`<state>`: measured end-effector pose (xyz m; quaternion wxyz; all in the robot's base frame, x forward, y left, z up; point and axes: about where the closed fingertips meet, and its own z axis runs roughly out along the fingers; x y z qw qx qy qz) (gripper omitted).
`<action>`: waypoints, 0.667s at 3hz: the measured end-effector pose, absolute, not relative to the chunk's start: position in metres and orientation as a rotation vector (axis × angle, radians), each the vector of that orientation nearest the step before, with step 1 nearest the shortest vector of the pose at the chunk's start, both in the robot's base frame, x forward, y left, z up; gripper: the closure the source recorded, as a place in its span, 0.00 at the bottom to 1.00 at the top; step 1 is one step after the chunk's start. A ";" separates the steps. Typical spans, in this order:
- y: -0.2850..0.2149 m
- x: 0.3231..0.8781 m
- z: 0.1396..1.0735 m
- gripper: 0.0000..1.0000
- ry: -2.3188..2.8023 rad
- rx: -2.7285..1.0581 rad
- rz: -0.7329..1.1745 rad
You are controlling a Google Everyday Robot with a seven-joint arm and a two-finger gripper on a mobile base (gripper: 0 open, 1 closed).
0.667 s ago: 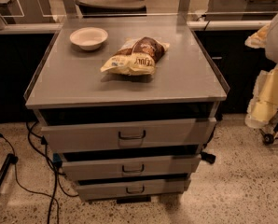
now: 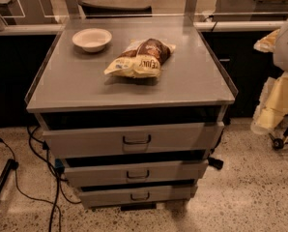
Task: Open top drawer
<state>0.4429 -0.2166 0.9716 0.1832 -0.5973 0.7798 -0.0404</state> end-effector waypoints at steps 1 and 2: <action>-0.215 0.448 0.945 0.00 2.183 -1.651 -0.091; -0.211 0.452 0.907 0.00 2.194 -1.648 -0.048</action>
Offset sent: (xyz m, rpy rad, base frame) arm 0.0139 0.0062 -0.0947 0.0813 0.0197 -0.0129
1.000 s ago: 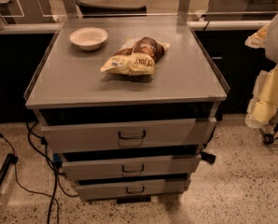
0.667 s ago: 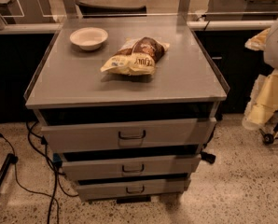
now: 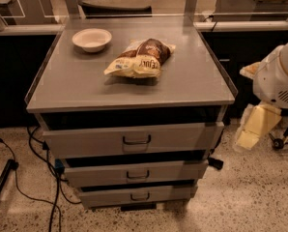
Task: Open top drawer
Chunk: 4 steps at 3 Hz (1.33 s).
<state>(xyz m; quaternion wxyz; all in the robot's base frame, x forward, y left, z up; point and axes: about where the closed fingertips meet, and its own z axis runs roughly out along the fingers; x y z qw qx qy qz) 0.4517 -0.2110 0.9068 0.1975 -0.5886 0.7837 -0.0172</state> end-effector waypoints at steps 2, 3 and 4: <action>-0.198 0.448 0.829 0.00 2.209 -1.701 0.083; -0.198 0.448 0.829 0.00 2.209 -1.701 0.083; -0.192 0.444 0.811 0.00 2.188 -1.694 0.069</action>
Offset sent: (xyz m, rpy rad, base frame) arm -0.0001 0.0133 -0.0821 0.0222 0.1160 0.0304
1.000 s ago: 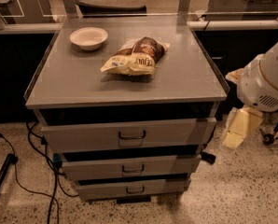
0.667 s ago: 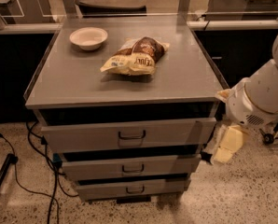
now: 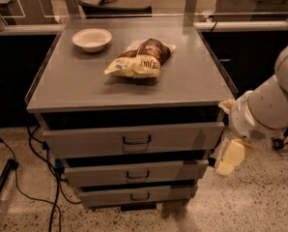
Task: Open top drawer
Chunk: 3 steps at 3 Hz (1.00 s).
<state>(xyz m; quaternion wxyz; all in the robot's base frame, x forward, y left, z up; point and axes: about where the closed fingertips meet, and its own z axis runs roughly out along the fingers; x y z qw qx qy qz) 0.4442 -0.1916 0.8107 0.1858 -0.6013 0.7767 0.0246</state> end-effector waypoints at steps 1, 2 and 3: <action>-0.187 0.444 0.797 0.00 2.169 -1.669 0.070; -0.179 0.451 0.779 0.00 2.119 -1.642 0.095; -0.179 0.451 0.779 0.00 2.119 -1.642 0.095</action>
Offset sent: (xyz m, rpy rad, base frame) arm 0.0146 0.0209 -0.0566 0.1277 -0.0785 0.0119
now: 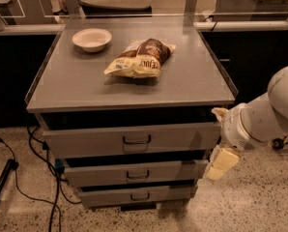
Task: Open top drawer
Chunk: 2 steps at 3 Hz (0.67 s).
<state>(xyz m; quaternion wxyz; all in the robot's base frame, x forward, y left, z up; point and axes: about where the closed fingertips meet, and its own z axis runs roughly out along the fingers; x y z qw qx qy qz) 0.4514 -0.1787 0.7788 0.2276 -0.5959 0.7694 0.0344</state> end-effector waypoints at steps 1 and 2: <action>-0.179 0.452 0.770 0.00 2.092 -1.651 0.064; -0.176 0.456 0.753 0.00 2.047 -1.648 0.045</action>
Offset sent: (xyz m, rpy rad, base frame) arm 0.0124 0.0044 -0.0481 0.0172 -0.1211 0.0375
